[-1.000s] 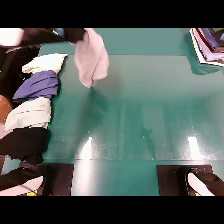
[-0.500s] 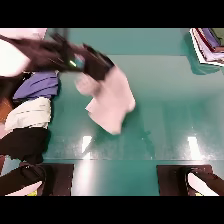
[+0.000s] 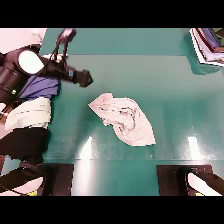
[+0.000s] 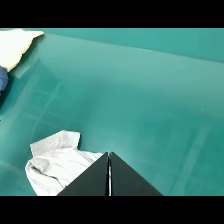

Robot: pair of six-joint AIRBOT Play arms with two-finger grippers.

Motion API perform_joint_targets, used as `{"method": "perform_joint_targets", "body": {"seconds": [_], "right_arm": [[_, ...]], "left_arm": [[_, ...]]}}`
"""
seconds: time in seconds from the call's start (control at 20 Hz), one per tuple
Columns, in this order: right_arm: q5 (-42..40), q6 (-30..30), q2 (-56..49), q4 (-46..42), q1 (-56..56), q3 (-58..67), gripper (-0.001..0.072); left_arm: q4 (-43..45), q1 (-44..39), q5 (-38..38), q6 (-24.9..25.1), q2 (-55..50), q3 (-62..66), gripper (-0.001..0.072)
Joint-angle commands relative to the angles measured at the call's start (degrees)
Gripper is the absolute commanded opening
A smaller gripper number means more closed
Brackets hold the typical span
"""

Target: Fold the shirts.

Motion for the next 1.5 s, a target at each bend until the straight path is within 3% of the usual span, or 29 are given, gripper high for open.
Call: {"method": "perform_joint_targets", "body": {"seconds": [0.0, 0.2, 0.55, 0.8, 1.0, 1.15, 1.2, 1.25, 1.3, 1.45], "right_arm": [[0.66, 0.02, -0.15, 0.00, 0.04, 0.07, 0.0011], [0.63, 0.02, -0.37, 0.00, 0.04, 0.07, 0.0011], [0.63, 0.02, -0.37, 0.02, 0.04, 0.07, 0.0011], [0.63, 0.04, -0.35, 0.02, 0.04, 0.07, 0.0011], [0.76, 0.04, -0.33, 0.04, 0.04, 0.07, 0.0011], [0.76, 0.04, -0.33, 0.02, 0.07, 0.07, 0.0011], [0.76, 0.04, -0.33, 0.02, 0.13, 0.07, 0.0011], [0.83, 0.04, -0.33, 0.02, 0.15, 0.07, 0.0011], [1.16, 0.04, -0.33, -0.04, 0.15, 0.07, 0.0011], [3.04, 0.04, 0.55, -0.22, 0.15, -3.98, 0.0011]], "left_arm": [[-6.69, 5.53, -0.28, 0.20, -2.93, -10.82, 0.0541], [-16.63, 5.62, 5.84, 2.58, -4.48, -19.87, 0.0540], [-22.36, 5.20, 12.68, 2.56, -4.50, -26.71, 0.0540], [-22.45, -1.31, 23.26, 0.74, -5.46, -26.75, 0.0539], [-23.69, -1.57, 20.98, -0.26, -10.10, -26.75, 0.0540], [-27.17, -1.57, 24.46, -0.07, -10.34, -26.32, 0.0537], [-27.63, -1.57, 25.86, -0.07, -10.32, -25.90, 0.0382], [-27.80, -1.57, 26.99, -0.07, -10.32, -25.27, 0.0146], [-27.78, -1.55, 27.82, -0.07, -10.29, -24.24, 0.0028], [-26.99, 1.31, 24.72, 0.59, -8.81, -18.93, 0.0021]]}}
